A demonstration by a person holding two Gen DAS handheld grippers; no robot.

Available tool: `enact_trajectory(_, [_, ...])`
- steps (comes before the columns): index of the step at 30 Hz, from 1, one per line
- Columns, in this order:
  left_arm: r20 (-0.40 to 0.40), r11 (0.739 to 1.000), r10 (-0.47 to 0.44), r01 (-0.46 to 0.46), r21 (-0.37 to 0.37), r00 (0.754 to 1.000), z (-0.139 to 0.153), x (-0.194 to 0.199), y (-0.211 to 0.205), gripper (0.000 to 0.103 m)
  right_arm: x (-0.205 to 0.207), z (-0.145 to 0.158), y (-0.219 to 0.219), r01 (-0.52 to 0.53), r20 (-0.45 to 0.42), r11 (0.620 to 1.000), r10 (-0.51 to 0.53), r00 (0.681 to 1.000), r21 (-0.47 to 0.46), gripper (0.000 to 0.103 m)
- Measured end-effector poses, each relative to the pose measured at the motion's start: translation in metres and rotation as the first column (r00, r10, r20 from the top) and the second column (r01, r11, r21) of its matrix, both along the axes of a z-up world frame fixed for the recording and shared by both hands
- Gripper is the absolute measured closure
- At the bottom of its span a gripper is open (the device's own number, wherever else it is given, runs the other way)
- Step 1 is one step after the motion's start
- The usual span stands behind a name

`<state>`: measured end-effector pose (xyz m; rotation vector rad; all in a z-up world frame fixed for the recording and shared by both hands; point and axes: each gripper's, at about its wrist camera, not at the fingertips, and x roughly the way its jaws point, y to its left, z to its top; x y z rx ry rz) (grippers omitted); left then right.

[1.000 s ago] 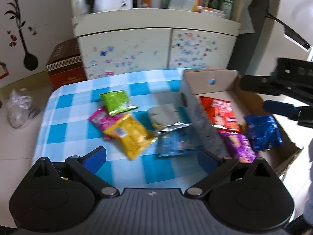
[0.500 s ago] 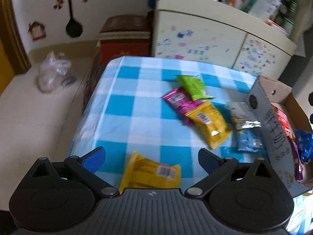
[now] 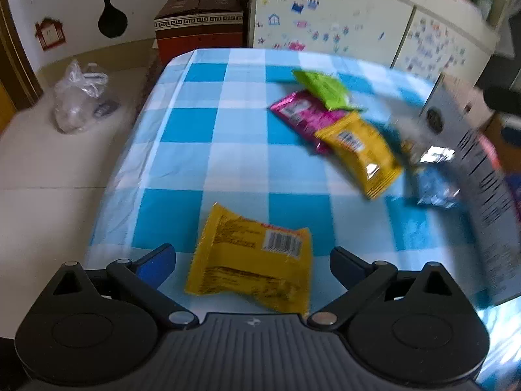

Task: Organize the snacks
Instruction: 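Grasp the large yellow packet with the left gripper while the right grasps the silver foil packet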

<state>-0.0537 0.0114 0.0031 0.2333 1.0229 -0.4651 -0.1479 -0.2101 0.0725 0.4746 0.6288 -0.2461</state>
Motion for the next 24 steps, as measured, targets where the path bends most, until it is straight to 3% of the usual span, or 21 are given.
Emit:
enact_trajectory(8, [-0.059, 0.997, 0.071, -0.070, 0.024, 0.996, -0.018, 0.010, 0.003, 0.000, 0.035, -0.025, 0.011, -0.019, -0.099, 0.995, 0.009, 0.995, -0.098, 0.034])
enact_trajectory(22, [-0.052, 0.993, 0.119, -0.118, 0.020, 0.992, -0.018, 0.015, 0.000, 0.000, 0.078, -0.063, 0.015, 0.026, -0.212, 0.975, -0.075, 0.974, -0.222, 0.033])
enact_trajectory(24, [-0.050, 0.993, 0.121, -0.120, 0.020, 0.991, -0.018, 0.015, -0.001, 0.000, 0.082, -0.068, 0.017, 0.022, -0.223, 0.972, -0.076, 0.972, -0.234, 0.037])
